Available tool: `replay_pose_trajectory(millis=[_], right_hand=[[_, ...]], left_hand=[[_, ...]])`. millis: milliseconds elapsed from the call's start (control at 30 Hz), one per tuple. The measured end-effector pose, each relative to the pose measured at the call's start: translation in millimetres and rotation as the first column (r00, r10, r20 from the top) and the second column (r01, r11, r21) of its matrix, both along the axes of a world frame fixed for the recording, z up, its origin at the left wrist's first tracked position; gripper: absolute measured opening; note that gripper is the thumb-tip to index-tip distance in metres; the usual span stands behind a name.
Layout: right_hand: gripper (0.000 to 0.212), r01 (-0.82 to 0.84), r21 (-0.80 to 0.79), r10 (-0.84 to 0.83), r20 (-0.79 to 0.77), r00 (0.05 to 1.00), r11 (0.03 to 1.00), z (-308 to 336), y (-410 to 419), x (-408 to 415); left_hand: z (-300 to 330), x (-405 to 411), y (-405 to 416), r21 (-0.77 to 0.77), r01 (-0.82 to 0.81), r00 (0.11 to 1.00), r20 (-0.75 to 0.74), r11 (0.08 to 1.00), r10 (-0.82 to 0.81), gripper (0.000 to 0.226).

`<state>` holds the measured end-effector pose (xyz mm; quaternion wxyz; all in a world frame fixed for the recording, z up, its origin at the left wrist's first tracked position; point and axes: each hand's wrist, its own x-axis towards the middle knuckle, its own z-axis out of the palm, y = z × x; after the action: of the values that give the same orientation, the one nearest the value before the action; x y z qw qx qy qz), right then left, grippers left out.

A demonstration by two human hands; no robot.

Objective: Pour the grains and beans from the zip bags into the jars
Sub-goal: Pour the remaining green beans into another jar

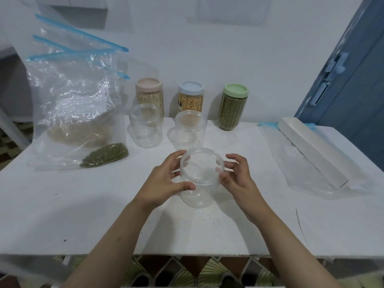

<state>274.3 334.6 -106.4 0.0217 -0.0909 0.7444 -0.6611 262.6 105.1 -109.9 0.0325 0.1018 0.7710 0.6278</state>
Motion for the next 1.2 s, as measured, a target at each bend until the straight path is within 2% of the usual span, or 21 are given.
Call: replay_pose_trajectory(millis=[67,133,200,367,467,533,700,833,933,1000,1067,1133,1200], right_hand=[[0.038,-0.024,0.006,0.024,0.018,1.0,1.0,-2,3,-1],[0.05,-0.059,0.049,0.058,0.031,0.998,0.997,-1,-2,2],[0.053,-0.053,0.05,0.051,0.036,0.998,0.997,-1,-7,5],[0.057,-0.042,-0.042,0.046,0.1,0.994,0.998,0,-2,5],[0.073,-0.058,0.076,0.053,0.062,0.997,0.995,4,-9,9],[0.081,-0.034,0.1,0.032,0.027,0.999,0.994,2,-13,10],[0.056,0.034,0.038,-0.033,-0.017,0.999,0.999,-3,-4,9],[0.064,-0.028,0.074,0.029,-0.007,1.0,0.997,-4,-12,13],[0.07,-0.011,0.056,0.01,0.015,1.0,0.998,-6,-12,10],[0.068,0.025,-0.017,-0.025,0.041,0.999,1.0,-6,-7,9],[0.054,0.041,-0.058,-0.038,0.042,0.998,0.997,-7,-3,9],[0.045,0.032,-0.014,-0.032,0.025,0.999,0.999,-6,-4,11],[0.059,0.002,0.045,-0.003,0.025,1.0,0.999,-4,-10,13]], left_hand=[[-1,0,1,0.001,0.0,1.0,-0.003,1.0,0.0,0.087],[-1,0,0,-0.002,0.007,1.0,-0.008,1.0,-0.007,0.088],[-1,1,0,0.001,0.01,1.0,-0.011,1.0,-0.01,0.089],[-1,4,3,0.026,0.005,1.0,-0.02,1.0,-0.004,0.083],[-3,6,4,0.067,-0.007,1.0,-0.014,0.998,0.008,0.085],[-3,7,5,0.077,-0.015,1.0,-0.016,0.997,0.016,0.086],[-5,8,5,0.067,-0.026,0.999,-0.017,0.997,0.027,0.084],[-5,8,2,0.028,-0.03,0.999,-0.042,0.999,0.031,0.082],[-4,8,1,0.001,-0.03,0.998,-0.048,1.0,0.03,0.08],[-4,8,0,-0.002,-0.035,0.999,-0.041,0.999,0.035,0.08],[-4,8,0,-0.007,-0.037,0.999,-0.039,0.999,0.036,0.082],[-4,8,0,-0.008,-0.039,0.998,-0.04,0.999,0.038,0.082],[-3,7,0,-0.003,-0.036,0.999,-0.04,0.999,0.036,0.082]])
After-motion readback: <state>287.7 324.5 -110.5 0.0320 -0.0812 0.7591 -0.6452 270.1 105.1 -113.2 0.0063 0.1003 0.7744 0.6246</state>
